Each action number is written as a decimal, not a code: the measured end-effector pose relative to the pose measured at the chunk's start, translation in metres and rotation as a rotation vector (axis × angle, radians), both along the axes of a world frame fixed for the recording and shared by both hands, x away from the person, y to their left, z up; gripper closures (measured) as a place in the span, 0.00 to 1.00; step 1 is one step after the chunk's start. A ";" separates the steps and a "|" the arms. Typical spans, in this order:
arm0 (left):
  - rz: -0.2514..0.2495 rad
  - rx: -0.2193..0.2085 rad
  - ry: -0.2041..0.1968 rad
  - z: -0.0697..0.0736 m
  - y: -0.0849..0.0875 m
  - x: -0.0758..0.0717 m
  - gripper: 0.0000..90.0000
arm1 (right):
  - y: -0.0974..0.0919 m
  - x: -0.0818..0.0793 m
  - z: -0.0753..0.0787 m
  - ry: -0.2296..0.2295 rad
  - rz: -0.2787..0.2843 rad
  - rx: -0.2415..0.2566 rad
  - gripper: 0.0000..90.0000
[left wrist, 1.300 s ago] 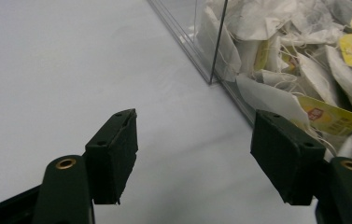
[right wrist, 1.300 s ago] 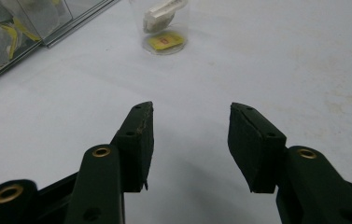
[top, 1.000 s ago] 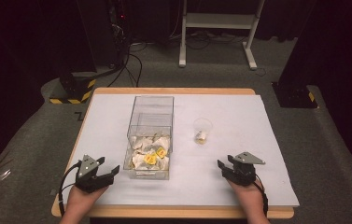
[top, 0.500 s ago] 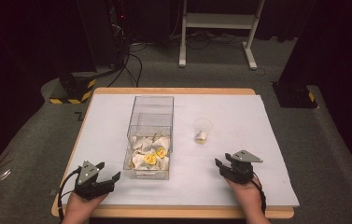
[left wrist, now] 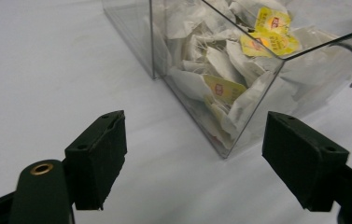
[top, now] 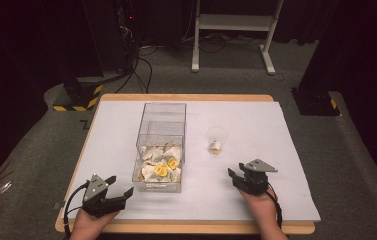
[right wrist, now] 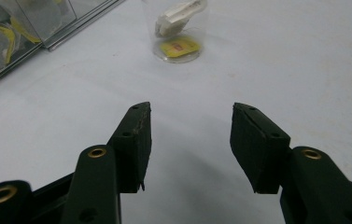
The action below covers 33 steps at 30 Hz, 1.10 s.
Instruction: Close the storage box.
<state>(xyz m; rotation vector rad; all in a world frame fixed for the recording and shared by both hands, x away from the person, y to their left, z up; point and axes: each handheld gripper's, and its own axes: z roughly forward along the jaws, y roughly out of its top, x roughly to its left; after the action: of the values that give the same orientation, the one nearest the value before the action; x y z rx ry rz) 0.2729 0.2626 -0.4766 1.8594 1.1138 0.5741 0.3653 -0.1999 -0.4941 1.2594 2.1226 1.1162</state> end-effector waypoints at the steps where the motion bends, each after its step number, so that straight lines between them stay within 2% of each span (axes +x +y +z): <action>1: -0.007 0.004 0.002 -0.001 -0.001 0.000 0.25 | 0.000 0.000 0.000 0.004 -0.006 0.000 0.54; 6: -0.020 0.012 0.000 -0.001 -0.006 -0.001 0.24 | 0.001 0.001 -0.002 0.009 -0.010 -0.008 0.54; 15: -0.025 0.012 -0.013 -0.001 -0.013 -0.001 0.24 | 0.002 -0.001 -0.002 0.023 0.025 -0.023 0.52; 18: -0.036 0.016 -0.013 -0.001 -0.016 0.002 0.24 | 0.001 -0.002 -0.001 0.013 0.028 -0.028 0.50; 23: -0.047 0.028 -0.006 -0.004 -0.023 0.004 0.24 | 0.000 -0.002 -0.001 0.019 0.017 -0.035 0.45; 27: -0.056 0.038 -0.014 -0.004 -0.026 0.006 0.24 | 0.001 -0.004 -0.001 0.003 0.024 -0.045 0.44; 33: -0.062 0.044 -0.018 -0.005 -0.030 0.008 0.24 | 0.000 -0.005 -0.001 0.014 0.016 -0.033 0.44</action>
<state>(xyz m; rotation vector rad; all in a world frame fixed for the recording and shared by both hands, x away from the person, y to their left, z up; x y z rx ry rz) 0.2808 0.2325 -0.4816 1.9165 1.0356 0.5825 0.3604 -0.2000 -0.4947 1.2410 2.1567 1.0781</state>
